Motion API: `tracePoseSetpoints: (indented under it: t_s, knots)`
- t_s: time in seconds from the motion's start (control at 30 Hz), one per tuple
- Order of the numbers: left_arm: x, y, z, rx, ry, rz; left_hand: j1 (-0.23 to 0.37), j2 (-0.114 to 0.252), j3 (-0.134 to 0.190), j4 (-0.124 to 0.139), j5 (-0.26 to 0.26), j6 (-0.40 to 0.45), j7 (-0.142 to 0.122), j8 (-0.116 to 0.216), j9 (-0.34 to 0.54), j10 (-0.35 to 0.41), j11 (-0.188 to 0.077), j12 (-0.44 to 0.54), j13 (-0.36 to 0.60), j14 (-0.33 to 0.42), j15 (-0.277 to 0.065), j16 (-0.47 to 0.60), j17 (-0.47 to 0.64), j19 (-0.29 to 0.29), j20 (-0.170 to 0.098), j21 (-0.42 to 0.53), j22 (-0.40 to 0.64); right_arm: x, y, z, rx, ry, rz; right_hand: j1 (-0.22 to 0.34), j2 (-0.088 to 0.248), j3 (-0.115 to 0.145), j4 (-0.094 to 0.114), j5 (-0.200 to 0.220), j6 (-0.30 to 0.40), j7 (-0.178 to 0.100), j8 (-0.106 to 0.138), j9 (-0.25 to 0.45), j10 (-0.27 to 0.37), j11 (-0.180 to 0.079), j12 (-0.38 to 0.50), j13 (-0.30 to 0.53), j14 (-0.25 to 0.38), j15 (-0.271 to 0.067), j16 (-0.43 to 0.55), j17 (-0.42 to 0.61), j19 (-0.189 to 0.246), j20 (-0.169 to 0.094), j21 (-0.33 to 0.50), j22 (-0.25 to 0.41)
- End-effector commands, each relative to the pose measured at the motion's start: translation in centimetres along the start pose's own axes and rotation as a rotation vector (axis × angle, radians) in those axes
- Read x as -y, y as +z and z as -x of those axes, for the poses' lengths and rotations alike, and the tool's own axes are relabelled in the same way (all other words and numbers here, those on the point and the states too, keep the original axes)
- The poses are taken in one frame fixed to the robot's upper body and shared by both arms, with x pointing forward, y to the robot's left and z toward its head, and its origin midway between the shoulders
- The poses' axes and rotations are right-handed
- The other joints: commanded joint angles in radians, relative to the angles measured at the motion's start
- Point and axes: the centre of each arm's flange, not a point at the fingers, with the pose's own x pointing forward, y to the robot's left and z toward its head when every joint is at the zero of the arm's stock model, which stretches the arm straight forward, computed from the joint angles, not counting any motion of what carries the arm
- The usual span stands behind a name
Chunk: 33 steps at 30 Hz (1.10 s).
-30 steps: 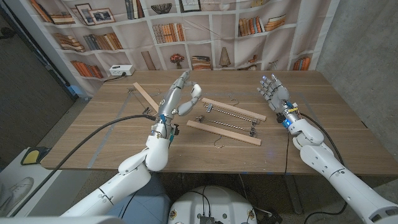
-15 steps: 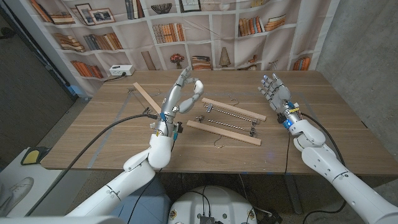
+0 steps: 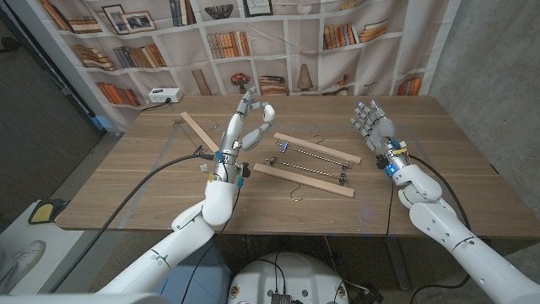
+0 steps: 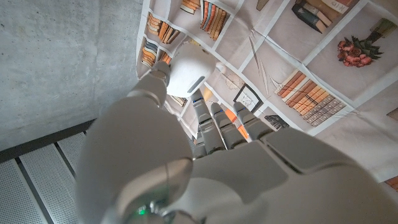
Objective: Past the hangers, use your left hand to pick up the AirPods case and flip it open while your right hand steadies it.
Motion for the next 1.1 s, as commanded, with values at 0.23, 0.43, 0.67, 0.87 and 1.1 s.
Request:
tracePoseSetpoints:
  t_s: [0.23,0.43,0.67,0.87,1.1]
  knots:
    - [-0.8,-0.8,0.1,-0.031,0.064,0.216,0.000,0.013,-0.007,0.003,0.007,0.013,0.001,0.006,0.006,0.139,-0.119,0.005,0.175,0.010,-0.014,0.009,0.000,0.012,-0.005,0.008,0.002,-1.8,-0.5,0.4,0.021,0.028,-0.022,0.004,0.008,0.003,0.000,-0.001,-0.004,-0.013,-0.001,0.004,-0.003,0.001,0.002,0.000,-0.008,0.005,-0.001,0.001,0.006,0.001,0.005,0.002]
    - [-0.8,-1.2,0.0,-0.051,0.075,0.287,0.003,0.015,-0.009,0.003,0.008,0.016,0.009,0.006,0.006,0.139,-0.119,0.004,0.175,0.010,-0.012,0.009,-0.001,0.012,-0.003,0.008,0.002,-1.9,-0.9,0.8,0.023,0.021,-0.033,0.005,0.009,0.003,-0.001,-0.001,-0.004,-0.013,-0.001,0.004,-0.003,0.001,0.002,0.000,-0.008,0.005,-0.001,0.001,0.006,0.001,0.005,0.002]
    - [-0.4,-1.5,-0.1,-0.062,0.066,0.342,0.008,0.019,-0.011,0.002,0.010,0.021,0.010,0.006,0.006,0.143,-0.119,0.004,0.177,0.012,-0.015,0.009,-0.001,0.012,-0.003,0.007,0.002,-2.0,-1.0,1.0,0.029,0.017,-0.036,0.006,0.009,0.004,-0.002,-0.001,-0.003,-0.014,0.000,0.004,-0.002,0.001,0.002,0.000,-0.008,0.005,-0.001,0.001,0.007,0.000,0.005,0.001]
    - [-0.1,-1.8,-0.2,-0.069,0.057,0.374,0.010,0.020,-0.013,0.001,0.011,0.021,0.012,0.005,0.006,0.139,-0.117,0.000,0.176,0.013,-0.014,0.009,-0.001,0.012,-0.003,0.007,0.002,-2.1,-0.9,1.2,0.036,0.022,-0.038,0.007,0.010,0.004,-0.002,-0.001,-0.003,-0.014,0.000,0.004,-0.003,0.001,0.002,0.000,-0.008,0.005,-0.001,0.001,0.007,0.000,0.005,0.001]
    - [0.2,-1.9,-0.3,-0.071,0.039,0.408,0.013,0.022,-0.015,0.001,0.013,0.019,0.011,0.003,0.006,0.137,-0.118,-0.004,0.176,0.013,-0.013,0.009,-0.001,0.012,-0.003,0.006,0.002,-2.7,-0.9,1.5,0.042,0.039,-0.036,0.008,0.010,0.005,-0.002,0.000,-0.003,-0.014,0.000,0.004,0.007,0.003,0.006,0.000,-0.003,0.004,0.001,0.001,0.007,-0.001,0.005,0.001]
